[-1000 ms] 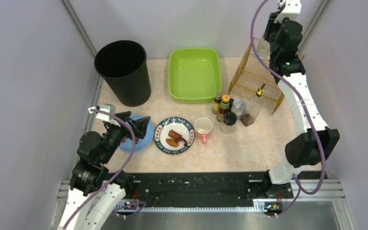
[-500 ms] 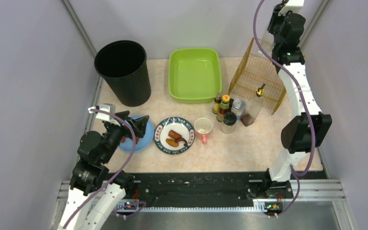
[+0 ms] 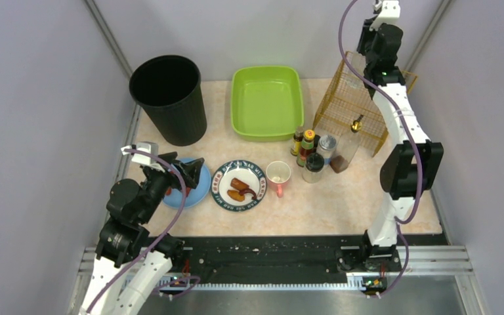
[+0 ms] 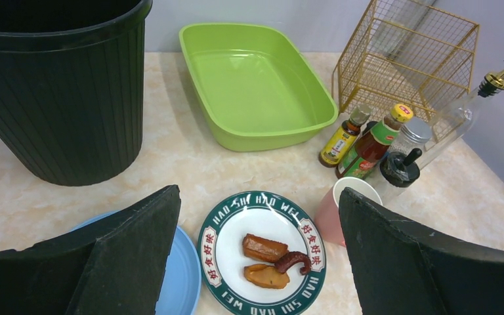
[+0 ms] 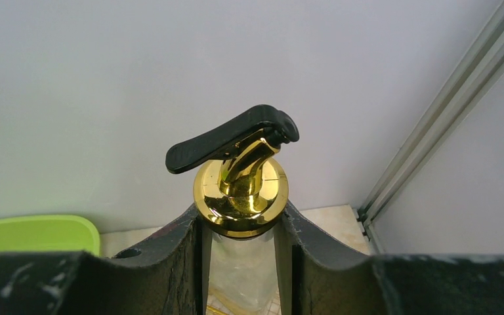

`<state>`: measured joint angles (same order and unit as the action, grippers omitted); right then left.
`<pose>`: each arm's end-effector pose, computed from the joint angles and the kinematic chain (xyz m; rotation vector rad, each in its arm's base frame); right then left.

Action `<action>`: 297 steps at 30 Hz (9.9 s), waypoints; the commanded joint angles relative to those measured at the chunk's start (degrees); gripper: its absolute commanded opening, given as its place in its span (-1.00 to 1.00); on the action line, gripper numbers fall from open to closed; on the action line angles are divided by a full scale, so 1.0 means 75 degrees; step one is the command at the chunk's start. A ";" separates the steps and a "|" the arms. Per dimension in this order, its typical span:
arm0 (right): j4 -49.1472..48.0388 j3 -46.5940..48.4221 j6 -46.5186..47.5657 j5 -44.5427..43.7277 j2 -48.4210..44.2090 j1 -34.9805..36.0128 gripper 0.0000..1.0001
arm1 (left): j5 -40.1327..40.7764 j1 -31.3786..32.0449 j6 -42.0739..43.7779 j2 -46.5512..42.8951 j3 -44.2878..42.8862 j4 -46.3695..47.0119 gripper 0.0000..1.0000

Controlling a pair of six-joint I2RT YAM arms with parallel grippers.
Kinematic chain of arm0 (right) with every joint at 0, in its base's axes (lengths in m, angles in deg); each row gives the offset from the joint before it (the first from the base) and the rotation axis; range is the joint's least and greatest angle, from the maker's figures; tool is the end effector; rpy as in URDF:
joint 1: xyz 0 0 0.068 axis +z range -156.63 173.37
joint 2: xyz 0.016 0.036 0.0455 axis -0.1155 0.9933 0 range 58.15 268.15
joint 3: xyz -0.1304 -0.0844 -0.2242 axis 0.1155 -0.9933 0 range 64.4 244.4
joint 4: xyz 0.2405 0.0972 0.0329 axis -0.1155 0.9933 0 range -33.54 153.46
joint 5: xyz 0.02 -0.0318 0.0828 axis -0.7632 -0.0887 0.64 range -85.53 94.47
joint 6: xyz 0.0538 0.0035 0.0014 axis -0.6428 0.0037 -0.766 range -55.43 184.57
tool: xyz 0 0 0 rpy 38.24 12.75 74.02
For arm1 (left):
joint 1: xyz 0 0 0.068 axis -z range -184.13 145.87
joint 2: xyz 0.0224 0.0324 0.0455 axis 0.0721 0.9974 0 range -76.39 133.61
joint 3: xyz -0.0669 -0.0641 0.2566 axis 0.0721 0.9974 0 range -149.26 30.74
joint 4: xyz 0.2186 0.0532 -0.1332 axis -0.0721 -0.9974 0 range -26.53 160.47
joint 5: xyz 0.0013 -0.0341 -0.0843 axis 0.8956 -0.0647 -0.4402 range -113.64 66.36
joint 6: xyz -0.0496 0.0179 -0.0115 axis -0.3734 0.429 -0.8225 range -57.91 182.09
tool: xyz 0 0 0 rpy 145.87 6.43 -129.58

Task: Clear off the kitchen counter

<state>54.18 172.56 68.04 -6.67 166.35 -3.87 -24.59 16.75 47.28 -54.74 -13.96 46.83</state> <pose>0.4563 0.0152 0.4283 0.0716 1.5329 -0.1586 0.0804 -0.0312 0.3609 0.0982 1.6003 -0.4990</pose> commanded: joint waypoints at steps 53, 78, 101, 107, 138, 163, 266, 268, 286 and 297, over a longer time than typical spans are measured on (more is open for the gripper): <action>0.0076 -0.0474 -0.1307 0.0522 0.0276 -0.0216 0.35 | 0.0053 -0.0090 0.0139 -0.0116 0.0019 0.0222 0.86; 0.1280 -0.2035 -0.1858 -0.1107 -0.2428 -0.0206 0.86 | 0.0317 -0.0079 0.0114 -0.0494 0.0018 0.0228 0.87; 0.1510 -0.4194 -0.2563 0.2927 -0.5845 -0.0157 0.98 | 0.0346 -0.0077 0.0099 -0.0675 0.0051 0.0257 0.87; 0.1439 -0.5125 -0.2503 0.3168 -0.6835 -0.0156 0.93 | 0.0362 -0.0066 0.0110 -0.0701 0.0066 0.0263 0.87; 0.3166 -0.7530 -0.2065 -0.0179 -0.8754 0.1212 0.71 | 0.0786 -0.0072 -0.0398 -0.0493 -0.0157 -0.0733 0.98; 0.1421 -0.8056 -0.2229 -0.0952 -0.7720 0.1625 0.58 | 0.0766 -0.0073 -0.0041 -0.0558 0.0395 -0.0727 0.97; -0.0952 -0.3194 0.0248 -0.4581 -0.5202 0.2234 -1.00 | 0.0894 -0.0066 0.0050 -0.0763 0.0480 -0.0792 0.94; -0.0868 -0.2888 0.0092 -0.4428 -0.4960 0.2039 -1.00 | 0.0901 -0.0069 0.0052 -0.0769 0.0498 -0.0791 0.95; -0.0977 -0.1653 -0.0149 -0.1287 -0.3380 -0.0065 -1.00 | 0.0891 -0.0066 0.0072 -0.0837 0.0501 -0.0766 0.93; -0.1071 -0.0931 -0.0183 0.0189 -0.2517 -0.0887 -1.00 | 0.0870 -0.0066 0.0076 -0.0834 0.0508 -0.0752 0.92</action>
<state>54.51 158.77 66.53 -11.15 146.88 -9.57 -18.23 16.27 47.21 -60.16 -10.31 39.16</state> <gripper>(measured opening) 0.342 0.961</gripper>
